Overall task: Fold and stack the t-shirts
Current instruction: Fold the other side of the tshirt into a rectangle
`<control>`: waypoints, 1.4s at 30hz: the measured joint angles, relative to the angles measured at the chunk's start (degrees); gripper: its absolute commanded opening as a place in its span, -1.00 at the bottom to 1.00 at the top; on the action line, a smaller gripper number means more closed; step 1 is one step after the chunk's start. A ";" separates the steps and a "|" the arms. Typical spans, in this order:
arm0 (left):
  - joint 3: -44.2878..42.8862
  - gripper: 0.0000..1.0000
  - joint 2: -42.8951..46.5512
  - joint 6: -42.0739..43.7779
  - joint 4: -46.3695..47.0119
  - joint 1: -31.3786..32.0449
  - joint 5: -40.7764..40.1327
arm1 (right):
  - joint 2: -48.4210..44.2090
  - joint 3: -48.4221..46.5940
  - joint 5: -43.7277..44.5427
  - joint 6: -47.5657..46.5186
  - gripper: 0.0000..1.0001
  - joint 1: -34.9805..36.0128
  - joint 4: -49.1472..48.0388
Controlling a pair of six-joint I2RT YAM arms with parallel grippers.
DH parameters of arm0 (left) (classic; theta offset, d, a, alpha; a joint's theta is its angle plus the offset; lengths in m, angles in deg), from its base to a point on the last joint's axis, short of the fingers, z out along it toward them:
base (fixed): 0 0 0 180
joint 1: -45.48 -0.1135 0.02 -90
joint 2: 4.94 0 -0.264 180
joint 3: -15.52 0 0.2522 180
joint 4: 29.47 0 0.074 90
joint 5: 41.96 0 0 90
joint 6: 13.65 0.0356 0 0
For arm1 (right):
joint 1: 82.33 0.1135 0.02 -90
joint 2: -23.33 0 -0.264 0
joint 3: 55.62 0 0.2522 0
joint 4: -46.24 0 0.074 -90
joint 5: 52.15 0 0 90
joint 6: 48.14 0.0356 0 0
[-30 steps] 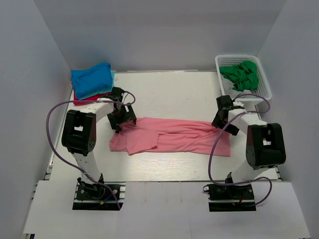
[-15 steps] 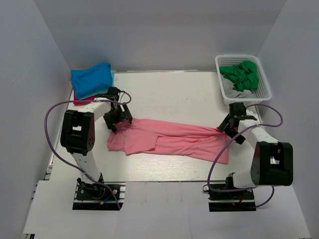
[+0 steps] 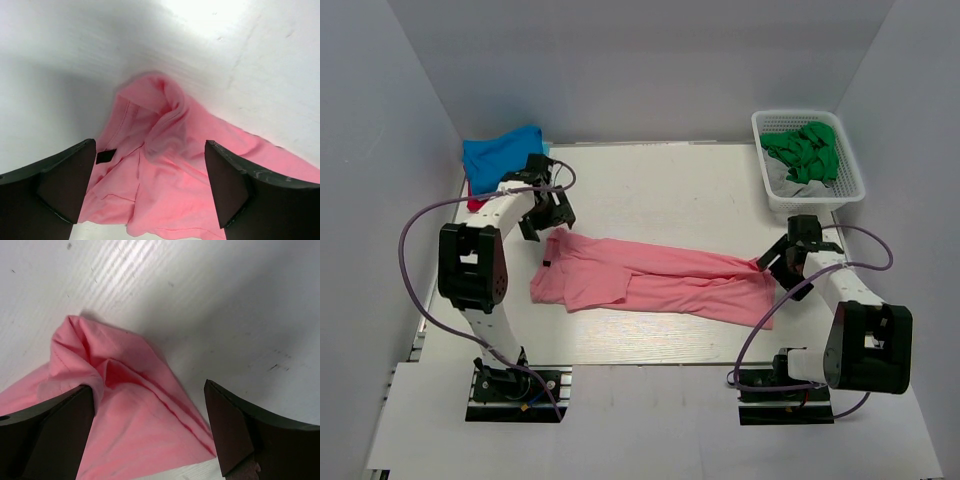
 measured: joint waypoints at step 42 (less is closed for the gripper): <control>-0.76 0.99 -7.52 -4.20 9.64 3.82 12.57 | 12.41 -16.65 -2.34 -37.22 0.56 18.49 -8.24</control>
